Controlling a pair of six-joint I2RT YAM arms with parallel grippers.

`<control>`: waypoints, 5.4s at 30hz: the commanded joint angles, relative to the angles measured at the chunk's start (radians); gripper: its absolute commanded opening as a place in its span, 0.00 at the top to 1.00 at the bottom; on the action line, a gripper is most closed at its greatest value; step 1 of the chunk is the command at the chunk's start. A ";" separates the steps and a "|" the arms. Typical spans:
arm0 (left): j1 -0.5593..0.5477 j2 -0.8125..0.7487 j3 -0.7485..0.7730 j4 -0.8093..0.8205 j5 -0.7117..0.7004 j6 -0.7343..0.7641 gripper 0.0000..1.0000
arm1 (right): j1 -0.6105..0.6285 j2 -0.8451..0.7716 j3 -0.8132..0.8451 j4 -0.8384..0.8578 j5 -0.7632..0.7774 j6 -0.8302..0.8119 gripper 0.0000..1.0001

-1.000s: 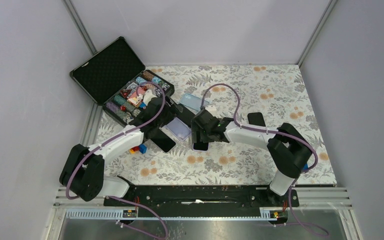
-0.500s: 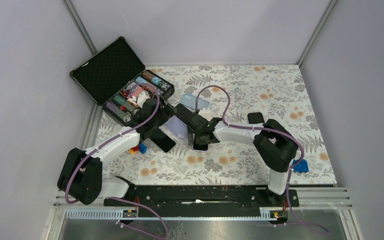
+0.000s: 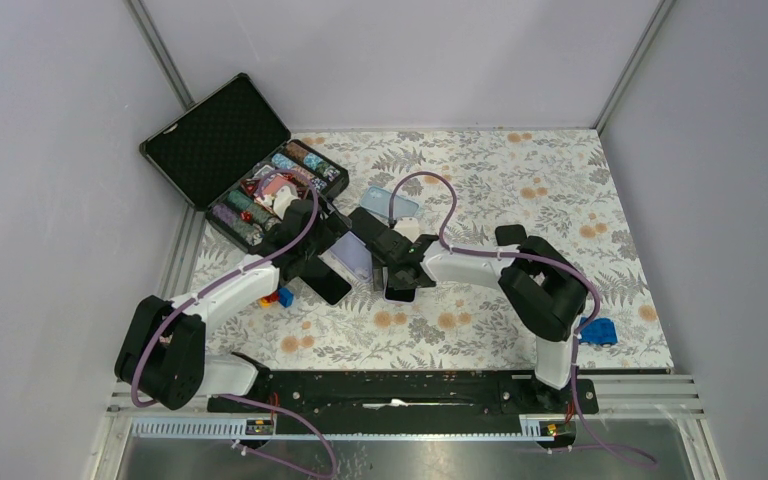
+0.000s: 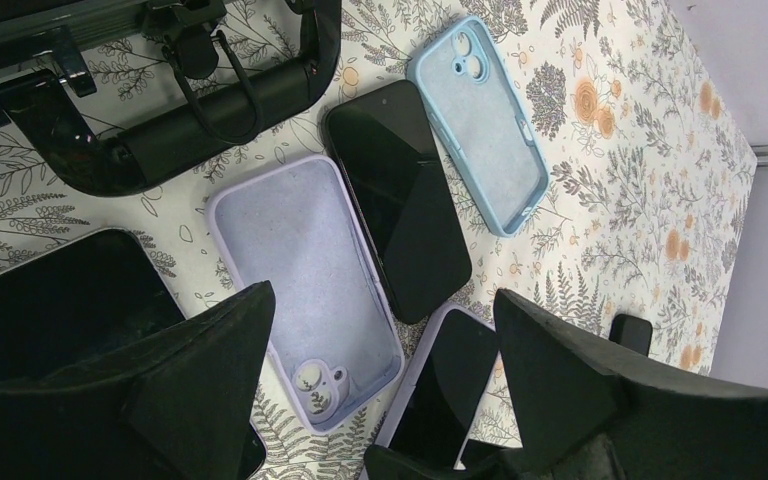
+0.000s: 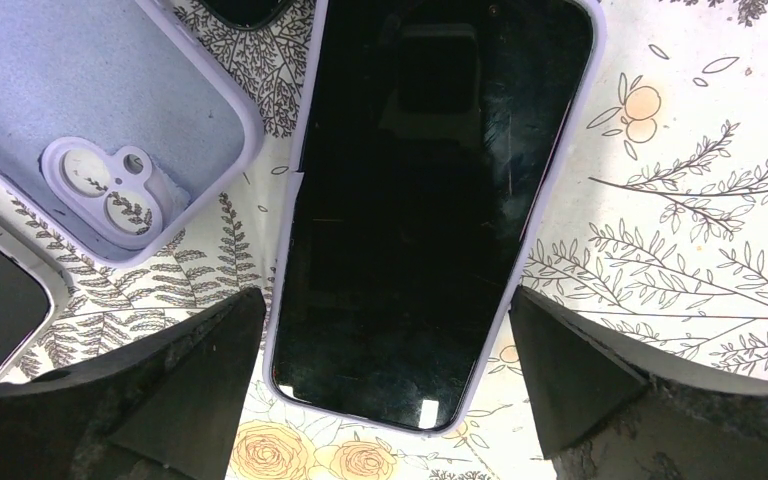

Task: Take the phone out of the phone case
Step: Pick up the phone at the center of the board, then remove the phone case from the phone.

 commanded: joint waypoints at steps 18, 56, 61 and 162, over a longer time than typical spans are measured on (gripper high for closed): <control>0.008 0.035 -0.008 0.109 0.150 -0.001 0.16 | -0.016 -0.018 -0.070 -0.087 0.016 -0.013 0.49; -0.176 0.550 0.305 0.179 0.586 0.125 0.51 | -0.367 -0.395 -0.644 0.716 -0.759 0.029 0.51; -0.180 0.545 0.272 0.212 0.632 0.109 0.68 | -0.373 -0.378 -0.642 0.742 -0.773 0.040 0.50; 0.221 -0.027 0.081 1.067 0.828 -0.796 1.00 | -0.309 -0.470 -0.445 1.765 -0.801 0.680 0.57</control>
